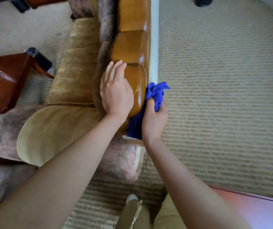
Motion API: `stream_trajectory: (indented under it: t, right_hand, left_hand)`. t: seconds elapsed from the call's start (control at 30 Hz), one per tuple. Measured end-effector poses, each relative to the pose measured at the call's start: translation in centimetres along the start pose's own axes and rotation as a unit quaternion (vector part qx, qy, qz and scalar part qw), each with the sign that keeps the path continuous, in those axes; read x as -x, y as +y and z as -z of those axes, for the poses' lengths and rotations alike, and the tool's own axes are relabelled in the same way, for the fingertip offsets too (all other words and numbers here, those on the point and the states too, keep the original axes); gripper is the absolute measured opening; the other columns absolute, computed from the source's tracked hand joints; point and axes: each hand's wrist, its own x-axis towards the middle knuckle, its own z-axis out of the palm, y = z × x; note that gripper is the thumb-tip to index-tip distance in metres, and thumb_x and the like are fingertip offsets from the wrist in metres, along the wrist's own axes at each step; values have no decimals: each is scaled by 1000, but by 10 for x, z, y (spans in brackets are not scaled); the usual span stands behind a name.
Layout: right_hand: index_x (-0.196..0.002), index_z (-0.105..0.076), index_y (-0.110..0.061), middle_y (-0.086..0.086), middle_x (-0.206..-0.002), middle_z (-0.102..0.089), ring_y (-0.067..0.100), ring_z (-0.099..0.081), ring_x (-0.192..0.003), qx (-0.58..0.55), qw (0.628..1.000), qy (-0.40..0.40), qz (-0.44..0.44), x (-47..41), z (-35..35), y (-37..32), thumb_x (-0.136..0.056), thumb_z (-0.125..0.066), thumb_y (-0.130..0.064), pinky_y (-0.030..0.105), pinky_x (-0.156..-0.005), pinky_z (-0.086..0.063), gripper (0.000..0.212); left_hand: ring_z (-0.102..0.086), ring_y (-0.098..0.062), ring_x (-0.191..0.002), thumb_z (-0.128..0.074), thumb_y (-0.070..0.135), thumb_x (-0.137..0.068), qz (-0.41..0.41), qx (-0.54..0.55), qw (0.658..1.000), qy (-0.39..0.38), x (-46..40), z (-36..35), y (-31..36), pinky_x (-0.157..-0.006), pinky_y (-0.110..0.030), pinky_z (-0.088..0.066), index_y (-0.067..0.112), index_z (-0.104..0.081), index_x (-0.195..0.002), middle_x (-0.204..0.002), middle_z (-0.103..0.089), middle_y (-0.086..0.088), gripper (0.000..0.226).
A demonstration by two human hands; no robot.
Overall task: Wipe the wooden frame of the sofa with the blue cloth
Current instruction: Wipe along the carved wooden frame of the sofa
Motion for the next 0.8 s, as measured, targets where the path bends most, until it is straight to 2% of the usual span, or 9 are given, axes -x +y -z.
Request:
stream_trajectory:
  t: [0.13,0.2,0.27,0.33,0.4,0.47,0.53,0.67,0.8]
  right_hand:
    - [-56,-31,-21,-9,-52,-35,11,-30,-53,5,999,-27,-28,-28,-9,-3,-91,-49,-19,29,-55,-30,39]
    - [-56,-29,-21,-12,-48,-30,9,-26,-49,14,999,-30,-30,-32,-9,-2,-91,-48,-17,25,-51,-26,40]
    - [-58,-29,-19,-8,-53,-32,10,-27,-52,12,999,-16,-28,-27,-7,3,-90,-48,-14,25,-52,-27,37]
    - [-60,-34,-20,0,-65,-41,14,-33,-61,11,1000,8,-26,-13,-4,14,-87,-47,-16,30,-60,-32,30]
    - [-60,-37,-24,7,-75,-45,17,-37,-68,26,999,42,-22,5,-2,26,-86,-47,-17,34,-69,-35,29]
    - [-60,-35,-29,8,-77,-44,18,-37,-69,41,997,69,-6,17,-2,33,-86,-46,-16,34,-72,-34,31]
    - [-60,-36,-26,7,-75,-44,18,-36,-67,53,996,73,-16,11,-4,31,-87,-47,-16,32,-70,-34,31]
    - [-61,-38,-17,-3,-57,-40,15,-33,-55,74,992,27,-93,-15,-2,24,-86,-47,-9,28,-53,-30,27]
    - [-58,-34,-18,0,-57,-37,18,-33,-58,60,996,40,-53,-1,-2,32,-82,-47,-4,29,-56,-30,30]
  left_hand:
    - [-42,-19,-134,-16,19,-85,10,4,1000,0,1,1,-2,-111,-38,-34,13,-60,-124,-134,-56,0,59]
    - [-42,-19,-134,-21,14,-86,10,5,1000,-3,0,0,-3,-110,-38,-35,12,-60,-124,-134,-56,0,54]
    - [-40,-18,-135,-26,10,-87,11,4,1000,-9,0,0,-3,-111,-38,-33,13,-59,-125,-136,-55,1,51]
    - [-37,-17,-137,-27,10,-88,12,2,1000,-19,0,0,-3,-112,-38,-31,14,-57,-128,-139,-52,3,49]
    - [-35,-17,-138,-29,9,-90,8,4,1000,-24,0,0,-4,-112,-39,-30,15,-55,-129,-140,-51,3,48]
    - [-35,-17,-138,-30,7,-91,3,4,1000,-25,0,-1,-6,-113,-39,-30,15,-55,-129,-140,-51,3,46]
    - [-37,-17,-137,-30,8,-90,2,5,1000,-18,-1,-1,-6,-113,-39,-30,15,-55,-128,-138,-52,2,46]
    - [-35,-17,-138,-30,9,-93,-1,6,1000,-26,1,0,-5,-114,-37,-27,15,-54,-130,-140,-50,2,44]
    - [-28,-14,-141,-31,9,-97,1,-10,999,-47,0,2,-6,-116,-38,-23,19,-48,-135,-145,-43,4,42]
